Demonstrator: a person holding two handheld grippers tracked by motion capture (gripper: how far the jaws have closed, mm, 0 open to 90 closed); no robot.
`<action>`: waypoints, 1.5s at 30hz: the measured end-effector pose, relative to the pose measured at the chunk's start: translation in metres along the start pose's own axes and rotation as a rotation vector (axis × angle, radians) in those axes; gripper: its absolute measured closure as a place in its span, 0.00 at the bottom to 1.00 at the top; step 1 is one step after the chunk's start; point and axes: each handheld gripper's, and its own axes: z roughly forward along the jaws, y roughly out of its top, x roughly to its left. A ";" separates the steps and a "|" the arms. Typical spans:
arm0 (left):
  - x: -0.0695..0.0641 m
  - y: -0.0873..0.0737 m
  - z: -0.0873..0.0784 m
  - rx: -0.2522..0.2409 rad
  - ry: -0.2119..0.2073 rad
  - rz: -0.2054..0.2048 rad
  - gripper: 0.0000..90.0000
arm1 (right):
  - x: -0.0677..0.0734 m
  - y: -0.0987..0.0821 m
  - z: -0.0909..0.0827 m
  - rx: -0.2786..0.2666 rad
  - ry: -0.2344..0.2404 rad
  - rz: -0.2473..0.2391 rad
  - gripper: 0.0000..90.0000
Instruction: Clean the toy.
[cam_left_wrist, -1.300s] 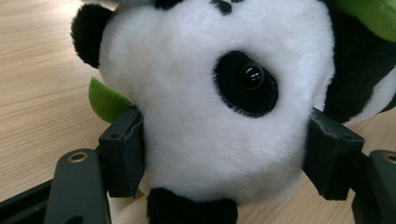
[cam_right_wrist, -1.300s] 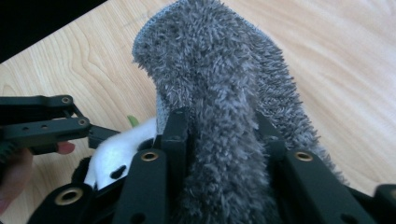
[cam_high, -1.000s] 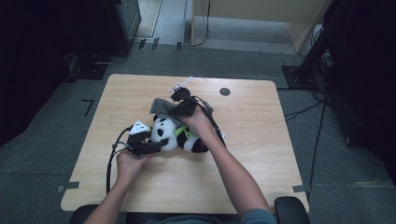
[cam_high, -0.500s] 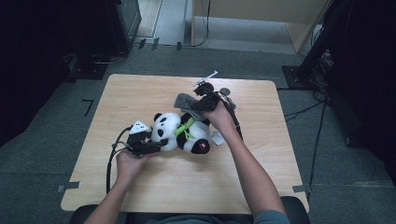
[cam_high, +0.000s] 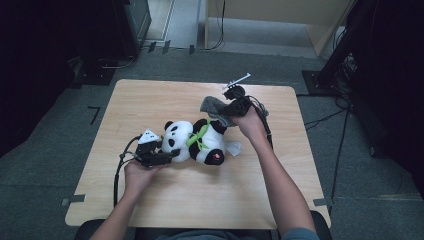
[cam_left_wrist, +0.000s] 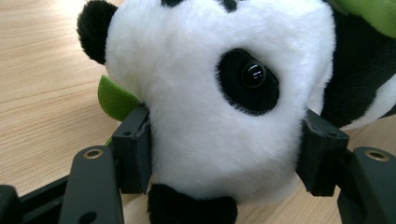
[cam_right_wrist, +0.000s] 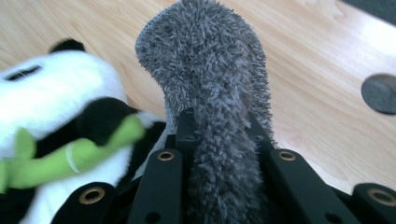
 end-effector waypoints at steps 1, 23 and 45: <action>0.000 0.000 0.000 0.000 -0.001 -0.001 0.36 | 0.005 0.004 -0.003 -0.021 0.016 -0.008 0.83; -0.001 0.000 -0.001 -0.004 -0.006 0.000 0.33 | 0.099 0.053 0.054 -0.046 0.161 -0.135 0.82; 0.000 0.000 0.000 0.015 0.008 -0.020 0.37 | 0.087 0.029 0.066 0.027 0.134 -0.120 0.82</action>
